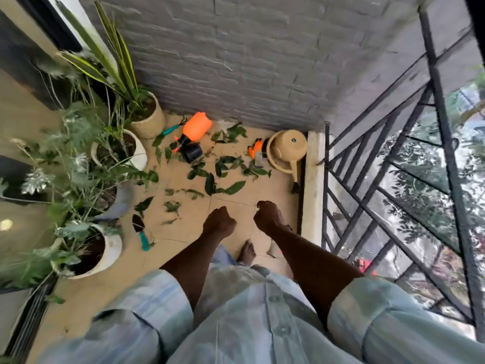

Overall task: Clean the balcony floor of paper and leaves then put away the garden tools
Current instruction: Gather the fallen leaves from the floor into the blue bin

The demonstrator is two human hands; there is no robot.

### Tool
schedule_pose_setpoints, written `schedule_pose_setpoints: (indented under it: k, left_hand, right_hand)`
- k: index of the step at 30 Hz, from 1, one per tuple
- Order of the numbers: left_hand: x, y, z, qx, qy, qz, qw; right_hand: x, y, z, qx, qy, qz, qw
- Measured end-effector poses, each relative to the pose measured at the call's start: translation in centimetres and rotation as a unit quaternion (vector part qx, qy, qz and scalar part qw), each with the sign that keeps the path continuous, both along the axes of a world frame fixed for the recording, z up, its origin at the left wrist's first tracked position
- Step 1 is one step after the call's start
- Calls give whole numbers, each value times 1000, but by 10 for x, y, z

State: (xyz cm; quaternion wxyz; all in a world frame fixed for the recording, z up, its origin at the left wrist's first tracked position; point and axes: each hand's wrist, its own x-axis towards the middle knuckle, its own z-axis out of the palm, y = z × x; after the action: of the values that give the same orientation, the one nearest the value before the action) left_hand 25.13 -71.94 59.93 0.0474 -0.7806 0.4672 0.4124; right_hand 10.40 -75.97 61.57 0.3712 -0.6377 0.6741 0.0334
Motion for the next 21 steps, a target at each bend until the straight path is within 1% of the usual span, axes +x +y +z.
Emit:
schedule_pose_setpoints:
  k: [5, 8, 11, 13, 15, 18, 21]
  left_hand:
    - [4, -58, -14, 19, -11, 15, 1000]
    - [19, -95, -25, 29, -19, 29, 999]
    - [29, -131, -33, 40, 2, 49, 998]
    - [33, -165, -43, 59, 11, 69, 996]
    - [32, -177, -40, 60, 21, 58, 996]
    - [24, -218, -62, 56, 40, 72, 995]
    - [16, -252, -98, 63, 60, 93, 992]
  right_hand:
    - [0, -61, -16, 26, 0, 8, 1000]
    - [-3, -102, -28, 41, 11, -10, 999]
    - [-4, -136, -36, 57, 16, -7, 998]
    - [-1, -175, -48, 66, 26, -4, 997]
    - [1, -190, -53, 63, 18, 1, 998]
    - [2, -240, -91, 99, 9, -11, 995]
    - [1, -279, -140, 121, 12, 11, 992]
